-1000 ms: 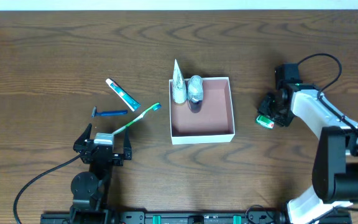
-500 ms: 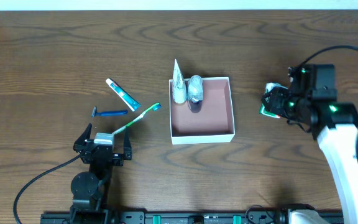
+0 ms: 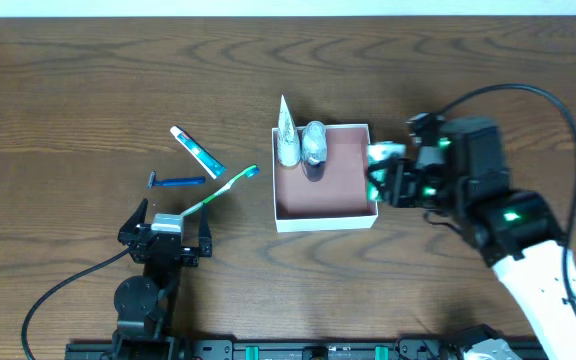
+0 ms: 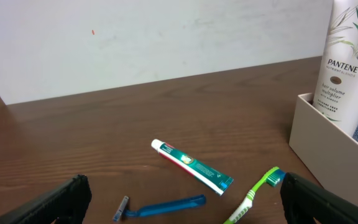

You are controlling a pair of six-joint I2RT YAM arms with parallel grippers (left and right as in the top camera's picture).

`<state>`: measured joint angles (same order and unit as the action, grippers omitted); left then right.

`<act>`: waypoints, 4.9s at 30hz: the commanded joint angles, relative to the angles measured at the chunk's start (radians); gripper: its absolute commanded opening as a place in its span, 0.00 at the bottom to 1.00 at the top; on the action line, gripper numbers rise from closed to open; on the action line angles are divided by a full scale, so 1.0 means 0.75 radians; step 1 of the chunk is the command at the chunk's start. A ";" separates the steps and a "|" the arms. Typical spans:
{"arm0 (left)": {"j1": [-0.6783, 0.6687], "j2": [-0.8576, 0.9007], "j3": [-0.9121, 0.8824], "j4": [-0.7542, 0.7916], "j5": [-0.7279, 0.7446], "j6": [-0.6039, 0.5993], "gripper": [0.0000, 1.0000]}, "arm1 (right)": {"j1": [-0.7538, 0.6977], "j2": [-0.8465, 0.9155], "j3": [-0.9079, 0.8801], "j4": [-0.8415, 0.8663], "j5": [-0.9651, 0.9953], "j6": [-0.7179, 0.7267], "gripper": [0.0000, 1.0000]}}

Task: Pack container
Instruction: 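Carry the Dettol soap bar over the box, then lower the soap bar into the box front and open the right gripper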

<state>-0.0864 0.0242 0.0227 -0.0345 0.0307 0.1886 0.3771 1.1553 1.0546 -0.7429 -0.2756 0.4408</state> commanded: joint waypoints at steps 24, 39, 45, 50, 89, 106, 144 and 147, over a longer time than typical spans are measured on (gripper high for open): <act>-0.003 -0.001 -0.025 -0.047 -0.011 0.017 0.98 | 0.630 0.455 0.032 0.338 0.617 -0.264 0.26; -0.003 -0.001 -0.025 -0.047 -0.011 0.017 0.98 | 0.633 0.512 0.032 0.345 0.611 -0.387 0.25; -0.003 -0.001 -0.025 -0.047 -0.011 0.017 0.98 | 0.632 0.550 0.032 0.373 0.612 -0.411 0.26; -0.003 -0.001 -0.025 -0.047 -0.011 0.017 0.98 | 0.632 0.583 0.032 0.385 0.623 -0.374 0.26; -0.003 -0.001 -0.025 -0.047 -0.011 0.017 0.98 | 0.633 0.694 0.032 0.458 0.688 0.320 0.24; -0.003 -0.001 -0.025 -0.047 -0.011 0.017 0.98 | 0.634 0.694 0.032 0.475 0.681 0.379 0.27; -0.003 -0.001 -0.025 -0.047 -0.011 0.017 0.98 | 0.643 0.692 0.033 0.482 0.684 0.355 0.59; -0.003 -0.001 -0.025 -0.047 -0.011 0.017 0.98 | 0.676 0.654 0.036 0.469 0.781 0.351 0.61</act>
<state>-0.0864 0.0242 0.0227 -0.0345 0.0307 0.1886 0.8543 1.6764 1.0550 -0.3859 0.2382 0.7151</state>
